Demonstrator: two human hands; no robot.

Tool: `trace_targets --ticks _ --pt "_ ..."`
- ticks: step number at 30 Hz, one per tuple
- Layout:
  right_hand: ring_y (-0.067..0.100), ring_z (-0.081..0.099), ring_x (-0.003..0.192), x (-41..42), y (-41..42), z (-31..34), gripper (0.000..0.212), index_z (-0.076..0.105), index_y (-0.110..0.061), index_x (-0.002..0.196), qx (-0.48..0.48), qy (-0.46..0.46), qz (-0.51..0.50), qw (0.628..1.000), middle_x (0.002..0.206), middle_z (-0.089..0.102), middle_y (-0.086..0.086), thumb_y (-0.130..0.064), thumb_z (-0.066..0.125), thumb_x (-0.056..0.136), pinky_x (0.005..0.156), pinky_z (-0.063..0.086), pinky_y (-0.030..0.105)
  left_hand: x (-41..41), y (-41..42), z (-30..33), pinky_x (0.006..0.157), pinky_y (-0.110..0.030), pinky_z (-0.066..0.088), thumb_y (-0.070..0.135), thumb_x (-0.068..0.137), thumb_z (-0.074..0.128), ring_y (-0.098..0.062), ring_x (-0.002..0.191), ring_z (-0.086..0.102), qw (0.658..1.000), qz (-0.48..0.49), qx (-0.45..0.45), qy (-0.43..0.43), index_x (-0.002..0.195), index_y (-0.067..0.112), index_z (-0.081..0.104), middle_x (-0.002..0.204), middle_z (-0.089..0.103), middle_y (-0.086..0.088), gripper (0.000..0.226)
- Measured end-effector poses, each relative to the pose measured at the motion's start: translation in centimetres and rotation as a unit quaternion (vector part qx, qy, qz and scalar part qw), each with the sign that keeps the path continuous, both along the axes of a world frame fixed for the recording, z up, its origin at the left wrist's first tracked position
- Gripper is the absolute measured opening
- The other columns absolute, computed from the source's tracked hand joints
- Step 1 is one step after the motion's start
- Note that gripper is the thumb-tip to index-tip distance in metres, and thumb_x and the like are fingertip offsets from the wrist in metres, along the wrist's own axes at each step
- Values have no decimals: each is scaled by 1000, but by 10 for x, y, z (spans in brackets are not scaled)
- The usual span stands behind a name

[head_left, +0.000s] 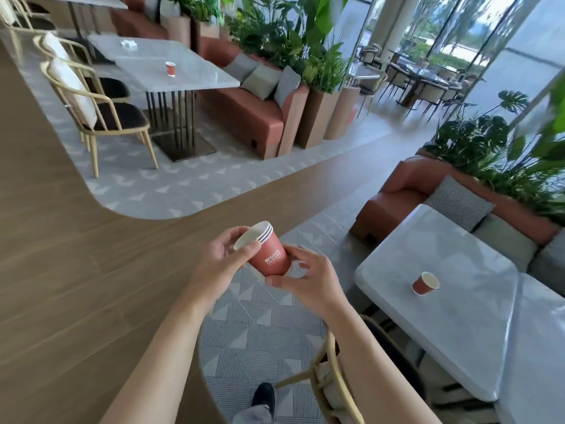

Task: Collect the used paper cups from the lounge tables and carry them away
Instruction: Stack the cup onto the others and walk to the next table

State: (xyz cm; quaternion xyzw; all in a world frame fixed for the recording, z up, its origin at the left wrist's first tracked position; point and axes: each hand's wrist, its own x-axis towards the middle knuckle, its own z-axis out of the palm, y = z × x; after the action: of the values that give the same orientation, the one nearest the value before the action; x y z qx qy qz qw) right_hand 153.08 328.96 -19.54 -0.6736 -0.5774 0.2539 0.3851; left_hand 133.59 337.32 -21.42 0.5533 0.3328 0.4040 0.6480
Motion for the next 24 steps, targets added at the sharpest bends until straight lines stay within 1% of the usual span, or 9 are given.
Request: trace_targets --ticks 5,9,10,12,14,16,18,21,24 --pt "-2 65 113 19 24 -8 57 72 -49 121 -1 11 -4 1000 113 74 -27 -47 93 69 105 47 36 18 26 -2 88 -28 56 62 77 79 -6 104 72 1000 -5 6 16 118 42 73 115 77 8 45" --pt "-2 65 111 39 58 -7 52 68 -64 108 24 20 -7 999 110 73 -27 -46 93 66 99 45 29 38 60 6 82 -21 57 61 78 79 -4 103 72 1000 -7 21 22 117 42 74 116 77 8 44" --pt "-1 65 111 46 68 -6 53 68 -65 109 27 25 -6 999 110 74 -25 -45 93 66 99 44 29 45 70 9 84 -23 57 61 78 79 -5 105 71 999 -5 26 29 118 42 73 117 76 8 44" --pt "2 66 112 65 90 -3 55 72 -55 115 34 38 0 999 112 75 -20 -41 95 67 100 45 29 63 92 16 87 -26 55 62 78 78 -7 108 71 999 -2 35 37 117 45 73 119 76 9 43" --pt "5 67 111 85 111 1 58 74 -46 120 40 44 4 998 113 75 -16 -38 96 67 94 45 22 81 111 24 84 -24 56 64 78 78 -8 108 70 998 -2 48 40 118 45 73 119 76 8 44" --pt "5 67 111 111 130 6 59 74 -46 121 50 44 6 998 113 75 -16 -40 96 67 90 44 11 106 132 28 83 -22 56 65 78 79 -9 110 70 997 -1 59 43 121 43 73 121 76 6 49" --pt "4 67 110 138 147 8 59 74 -46 120 54 44 -1 998 113 74 -16 -41 96 66 87 43 4 132 150 30 85 -25 56 65 78 81 -11 114 70 997 -5 61 46 125 39 72 124 75 6 55" --pt "3 67 109 178 163 7 59 74 -43 121 57 50 -9 997 113 74 -17 -39 96 67 86 42 2 172 172 29 92 -31 54 70 76 81 -12 116 70 996 -9 64 60 128 38 71 124 75 7 61" --pt "1 67 109 215 174 5 55 72 -53 115 71 54 -15 996 112 74 -20 -38 96 68 87 42 2 212 188 28 91 -32 55 78 71 82 -12 115 71 995 -11 69 69 129 40 70 124 75 9 70"
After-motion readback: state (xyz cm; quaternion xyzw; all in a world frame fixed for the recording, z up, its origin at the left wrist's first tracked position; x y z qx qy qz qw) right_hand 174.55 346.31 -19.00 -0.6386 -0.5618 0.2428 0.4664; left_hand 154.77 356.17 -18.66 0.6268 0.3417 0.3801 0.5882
